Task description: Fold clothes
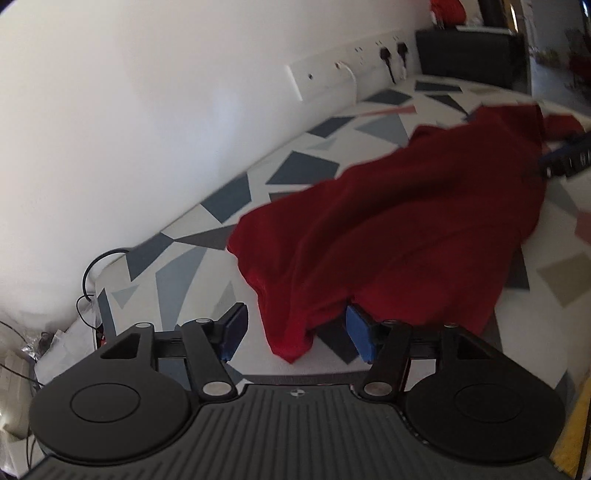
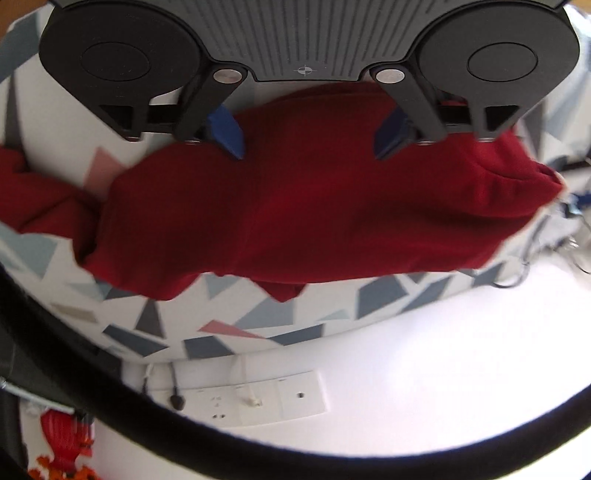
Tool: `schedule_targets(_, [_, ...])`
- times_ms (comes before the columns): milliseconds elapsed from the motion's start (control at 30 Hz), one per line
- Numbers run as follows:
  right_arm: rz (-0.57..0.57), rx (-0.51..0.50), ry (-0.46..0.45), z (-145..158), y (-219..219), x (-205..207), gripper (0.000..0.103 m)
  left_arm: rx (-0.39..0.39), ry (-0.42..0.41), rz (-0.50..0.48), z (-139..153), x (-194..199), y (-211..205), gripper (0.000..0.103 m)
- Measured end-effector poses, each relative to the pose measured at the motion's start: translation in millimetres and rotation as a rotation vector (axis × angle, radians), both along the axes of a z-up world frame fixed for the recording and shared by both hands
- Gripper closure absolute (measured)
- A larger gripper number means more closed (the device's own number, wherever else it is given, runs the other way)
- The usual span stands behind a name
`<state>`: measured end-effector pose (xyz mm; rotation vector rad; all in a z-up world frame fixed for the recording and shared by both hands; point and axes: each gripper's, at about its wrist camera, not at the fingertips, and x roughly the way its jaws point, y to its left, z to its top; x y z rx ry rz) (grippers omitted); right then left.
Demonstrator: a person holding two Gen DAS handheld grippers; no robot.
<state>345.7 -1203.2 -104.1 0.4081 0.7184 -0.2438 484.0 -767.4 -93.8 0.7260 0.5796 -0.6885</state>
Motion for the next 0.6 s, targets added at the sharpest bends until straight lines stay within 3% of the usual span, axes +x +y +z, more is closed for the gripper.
schedule_targets(33, [0.015, 0.006, 0.001, 4, 2, 0, 0.012, 0.036, -0.019, -0.015, -6, -2, -3, 0.042])
schedule_targets(100, [0.032, -0.009, 0.003, 11, 7, 2, 0.012, 0.093, -0.057, -0.047, -18, -4, -10, 0.042])
schedule_targets(267, [0.029, -0.168, -0.009, 15, 24, 6, 0.008, 0.131, -0.122, -0.115, -32, -4, -26, 0.042])
schedule_targets(367, [0.027, -0.280, 0.049, 10, 31, 5, 0.012, 0.156, -0.165, -0.134, -39, -1, -34, 0.042])
schedule_targets(600, [0.195, -0.563, 0.173, -22, 67, -1, 0.015, 0.074, -0.121, -0.087, -42, 8, -36, 0.043])
